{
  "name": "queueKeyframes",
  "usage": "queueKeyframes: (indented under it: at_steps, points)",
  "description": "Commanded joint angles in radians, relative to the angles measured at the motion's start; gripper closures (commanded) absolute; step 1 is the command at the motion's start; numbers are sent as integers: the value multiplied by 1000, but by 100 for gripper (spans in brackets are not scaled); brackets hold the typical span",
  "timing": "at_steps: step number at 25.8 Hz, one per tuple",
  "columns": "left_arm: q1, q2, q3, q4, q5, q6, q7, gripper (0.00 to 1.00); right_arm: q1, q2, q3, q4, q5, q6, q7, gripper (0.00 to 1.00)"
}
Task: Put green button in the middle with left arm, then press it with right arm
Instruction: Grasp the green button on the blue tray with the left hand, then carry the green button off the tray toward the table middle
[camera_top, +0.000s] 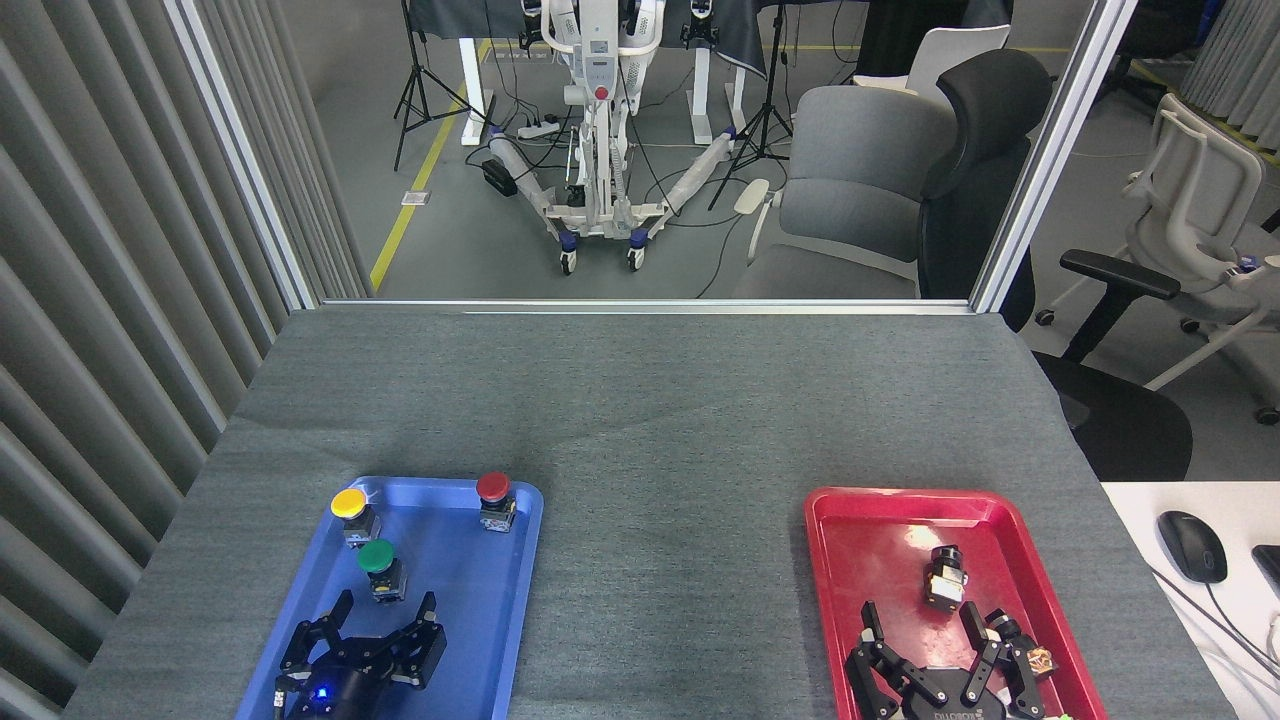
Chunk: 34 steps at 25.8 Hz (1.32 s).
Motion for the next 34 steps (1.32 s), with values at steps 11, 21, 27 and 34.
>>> queueKeyframes:
  at_steps: [11, 21, 27, 34]
  points:
    - [-89, 1, 0, 153, 6, -5, 60, 67, -24, 12, -3, 0, 1, -30, 6, 1]
    - [-72, 12, -9, 130, 3, -97, 130, 100, -32, 24, -1, 0, 24, -23, 11, 1]
    - [-112, -16, -184, -112, -151, -261, 129, 100, -30, 36, -1, 0, 24, -24, 11, 1]
    - [-167, -249, -373, 73, -168, -255, 122, 100, -33, 49, -1, 0, 24, -30, 12, 1]
